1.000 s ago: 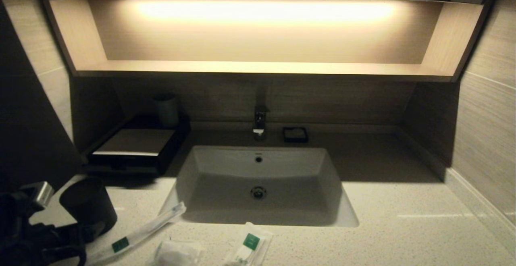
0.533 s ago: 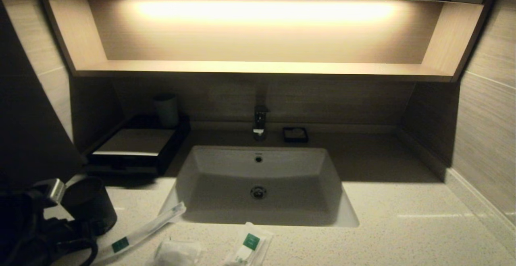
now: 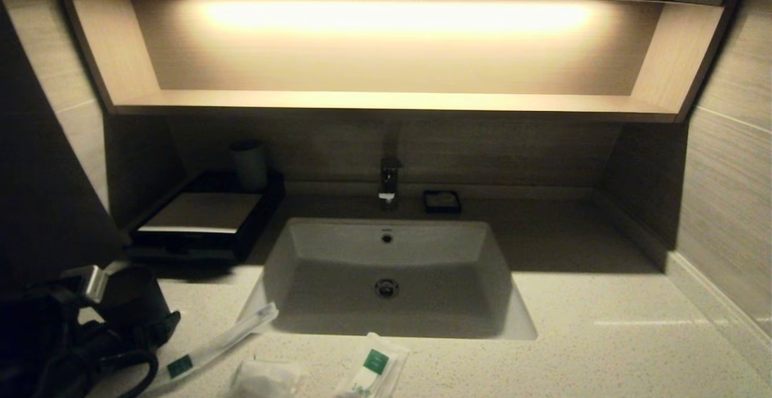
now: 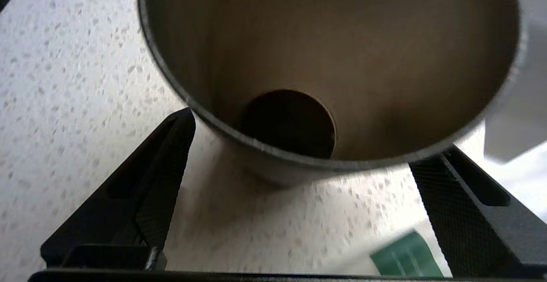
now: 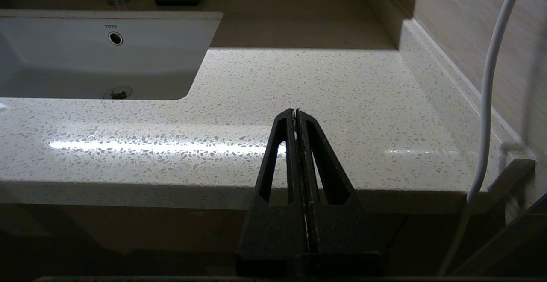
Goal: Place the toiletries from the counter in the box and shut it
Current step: Pick up the cup
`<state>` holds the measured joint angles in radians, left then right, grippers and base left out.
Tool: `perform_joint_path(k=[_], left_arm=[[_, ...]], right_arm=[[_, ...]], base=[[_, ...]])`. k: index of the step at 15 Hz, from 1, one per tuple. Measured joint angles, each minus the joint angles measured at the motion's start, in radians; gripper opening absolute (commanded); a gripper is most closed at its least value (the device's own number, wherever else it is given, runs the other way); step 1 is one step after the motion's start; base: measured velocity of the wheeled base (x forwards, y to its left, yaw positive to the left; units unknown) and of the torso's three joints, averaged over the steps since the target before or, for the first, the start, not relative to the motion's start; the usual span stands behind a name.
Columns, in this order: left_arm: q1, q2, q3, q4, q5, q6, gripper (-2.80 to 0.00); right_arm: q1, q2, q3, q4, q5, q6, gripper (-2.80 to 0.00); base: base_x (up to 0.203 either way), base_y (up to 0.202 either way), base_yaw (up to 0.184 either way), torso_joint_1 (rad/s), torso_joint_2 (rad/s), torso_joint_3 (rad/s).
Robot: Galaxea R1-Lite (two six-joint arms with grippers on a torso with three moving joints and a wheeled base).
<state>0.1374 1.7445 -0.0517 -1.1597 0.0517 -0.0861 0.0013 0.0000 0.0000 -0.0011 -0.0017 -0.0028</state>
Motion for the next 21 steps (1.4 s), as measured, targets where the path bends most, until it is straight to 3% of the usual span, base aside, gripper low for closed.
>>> perform_joint_path(k=[6, 19, 20, 21], left_arm=[[0.000, 0.150, 0.049, -0.257, 0.001, 0.022, 0.00], [0.000, 0.185, 0.052, -0.282, -0.005, 0.018, 0.00], [0.000, 0.186, 0.052, -0.283, -0.005, 0.017, -2.80], [0.000, 0.187, 0.052, -0.289, -0.005, 0.016, -2.80]], right_arm=[[0.000, 0.000, 0.000, 0.000, -0.001, 0.000, -2.80], [0.000, 0.000, 0.000, 0.000, 0.000, 0.000, -2.80], [0.000, 0.000, 0.000, 0.000, 0.000, 0.000, -2.80], [0.000, 0.000, 0.000, 0.000, 0.000, 0.000, -2.80]], base=[[0.000, 0.000, 0.000, 0.000, 0.00, 0.000], [0.000, 0.000, 0.000, 0.000, 0.00, 0.000], [0.000, 0.000, 0.000, 0.000, 0.00, 0.000], [0.000, 0.000, 0.000, 0.000, 0.00, 0.000]])
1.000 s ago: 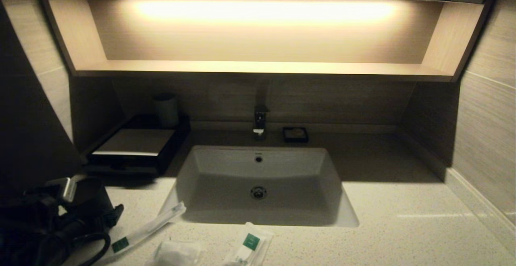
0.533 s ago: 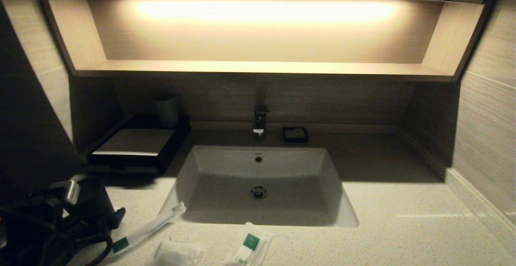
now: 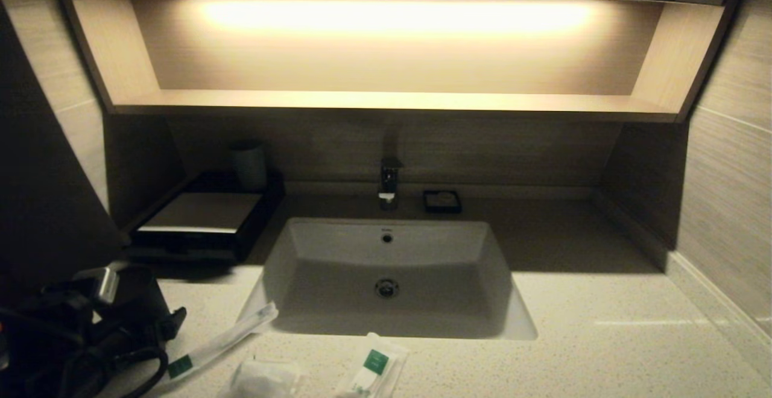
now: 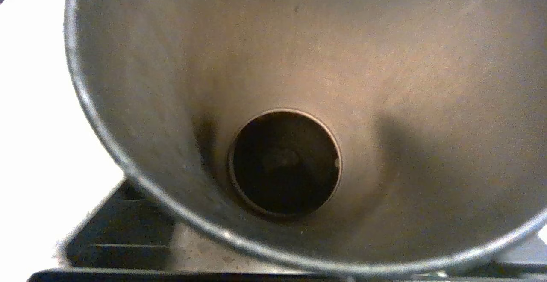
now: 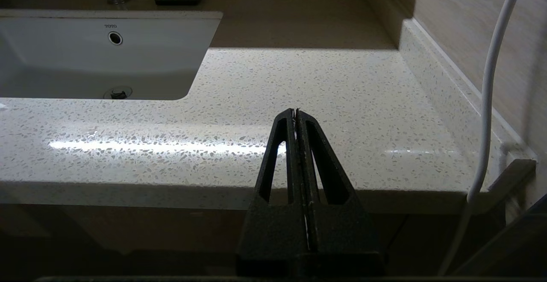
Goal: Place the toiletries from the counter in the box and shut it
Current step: Pick up the cup
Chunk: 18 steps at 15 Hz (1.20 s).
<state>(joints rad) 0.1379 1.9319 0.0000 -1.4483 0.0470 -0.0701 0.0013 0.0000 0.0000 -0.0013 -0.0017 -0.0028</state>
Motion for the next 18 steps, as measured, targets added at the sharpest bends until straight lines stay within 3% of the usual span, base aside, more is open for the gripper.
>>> perform_joint_path(k=[18], left_arm=[[0.013, -0.042, 0.000, -0.072, 0.011, -0.006, -2.80]], right_arm=[[0.000, 0.000, 0.000, 0.000, 0.000, 0.000, -2.80]], base=[[0.000, 0.000, 0.000, 0.000, 0.00, 0.000]])
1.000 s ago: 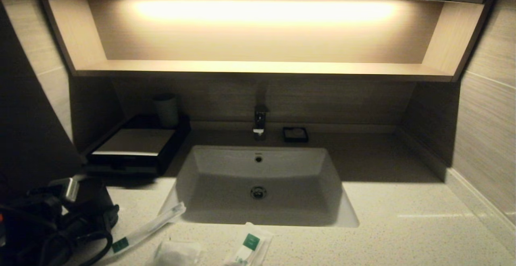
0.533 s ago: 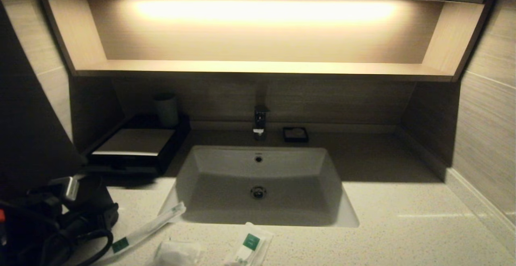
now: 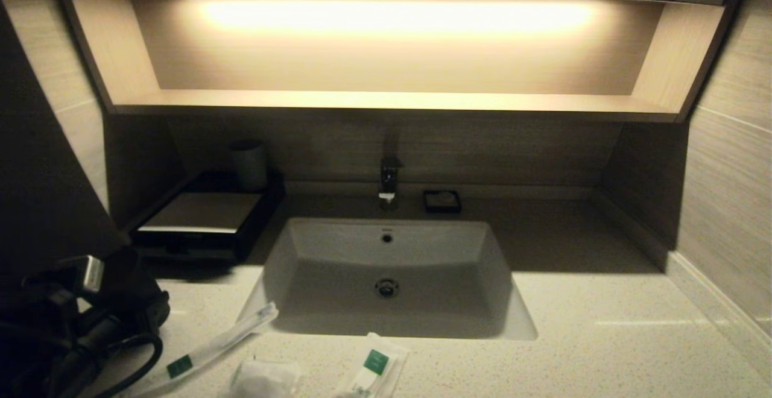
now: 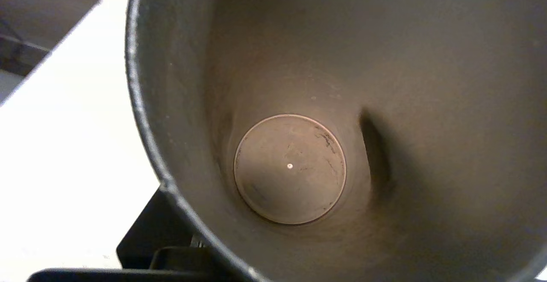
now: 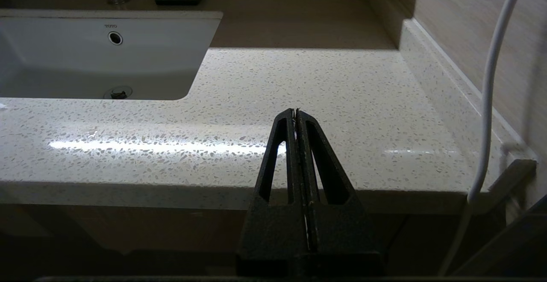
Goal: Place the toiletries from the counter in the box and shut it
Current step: Pick up the cup
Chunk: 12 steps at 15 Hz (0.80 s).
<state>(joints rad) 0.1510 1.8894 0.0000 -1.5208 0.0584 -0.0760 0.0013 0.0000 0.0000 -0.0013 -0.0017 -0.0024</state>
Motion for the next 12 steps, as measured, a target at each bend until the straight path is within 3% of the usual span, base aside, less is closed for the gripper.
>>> perform_joint_path(k=[12], left_arm=[[0.026, -0.134, -0.077, 0.001, 0.004, 0.050, -2.80]], right_arm=[[0.000, 0.000, 0.000, 0.000, 0.000, 0.000, -2.80]], base=[[0.000, 0.000, 0.000, 0.000, 0.00, 0.000]])
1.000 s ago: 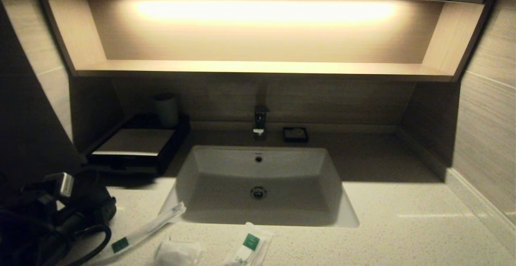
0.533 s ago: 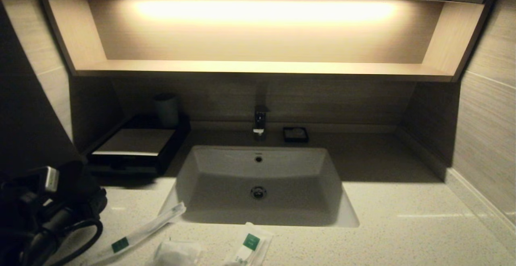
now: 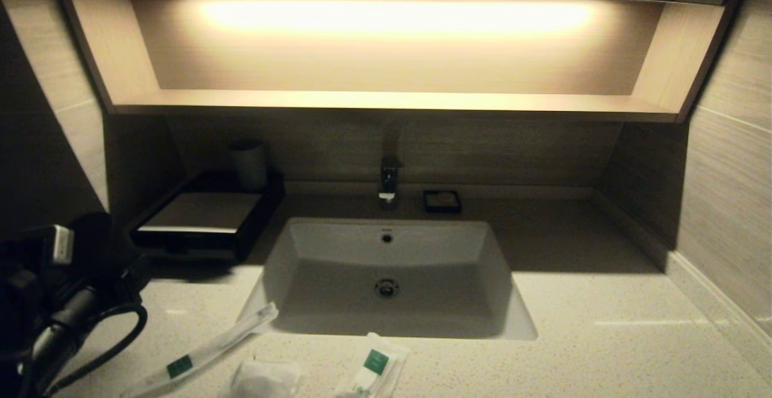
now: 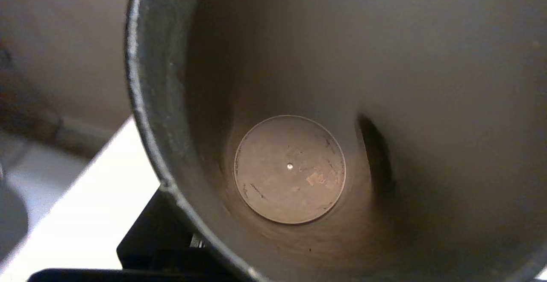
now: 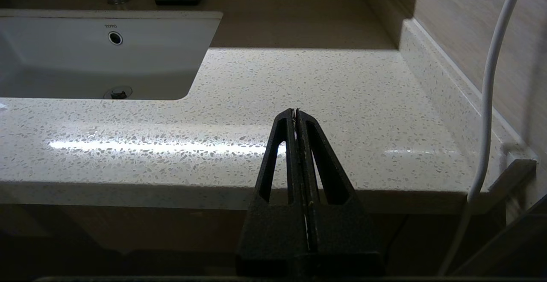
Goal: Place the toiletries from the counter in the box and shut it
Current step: Pick up the cup, then place the cup on the storage box
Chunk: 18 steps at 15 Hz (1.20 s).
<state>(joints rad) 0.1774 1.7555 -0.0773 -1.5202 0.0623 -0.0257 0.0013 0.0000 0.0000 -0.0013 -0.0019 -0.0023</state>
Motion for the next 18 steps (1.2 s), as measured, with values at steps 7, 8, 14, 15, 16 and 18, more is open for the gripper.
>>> perform_joint_path(k=[7, 8, 14, 15, 16, 18], left_arm=[[0.005, -0.157, -0.326, 0.457, -0.001, 0.014, -2.80], [0.005, -0.177, -0.395, 0.563, -0.001, 0.014, -2.80], [0.000, -0.189, -0.638, 0.911, 0.000, 0.015, -2.80], [-0.008, -0.176, -0.657, 0.934, -0.001, 0.016, -2.80], [-0.021, -0.163, -0.673, 0.952, -0.001, 0.015, -2.80], [-0.040, -0.135, -0.703, 0.972, -0.002, 0.016, -2.80]], right_arm=[[0.000, 0.000, 0.000, 0.000, 0.000, 0.000, -2.80], [0.000, 0.000, 0.000, 0.000, 0.000, 0.000, -2.80], [0.000, 0.000, 0.000, 0.000, 0.000, 0.000, -2.80], [0.000, 0.000, 0.000, 0.000, 0.000, 0.000, -2.80], [0.000, 0.000, 0.000, 0.000, 0.000, 0.000, -2.80], [0.000, 0.000, 0.000, 0.000, 0.000, 0.000, -2.80]], base=[[0.000, 0.000, 0.000, 0.000, 0.00, 0.000], [0.000, 0.000, 0.000, 0.000, 0.00, 0.000], [0.000, 0.000, 0.000, 0.000, 0.00, 0.000], [0.000, 0.000, 0.000, 0.000, 0.00, 0.000], [0.000, 0.000, 0.000, 0.000, 0.00, 0.000], [0.000, 0.000, 0.000, 0.000, 0.00, 0.000]])
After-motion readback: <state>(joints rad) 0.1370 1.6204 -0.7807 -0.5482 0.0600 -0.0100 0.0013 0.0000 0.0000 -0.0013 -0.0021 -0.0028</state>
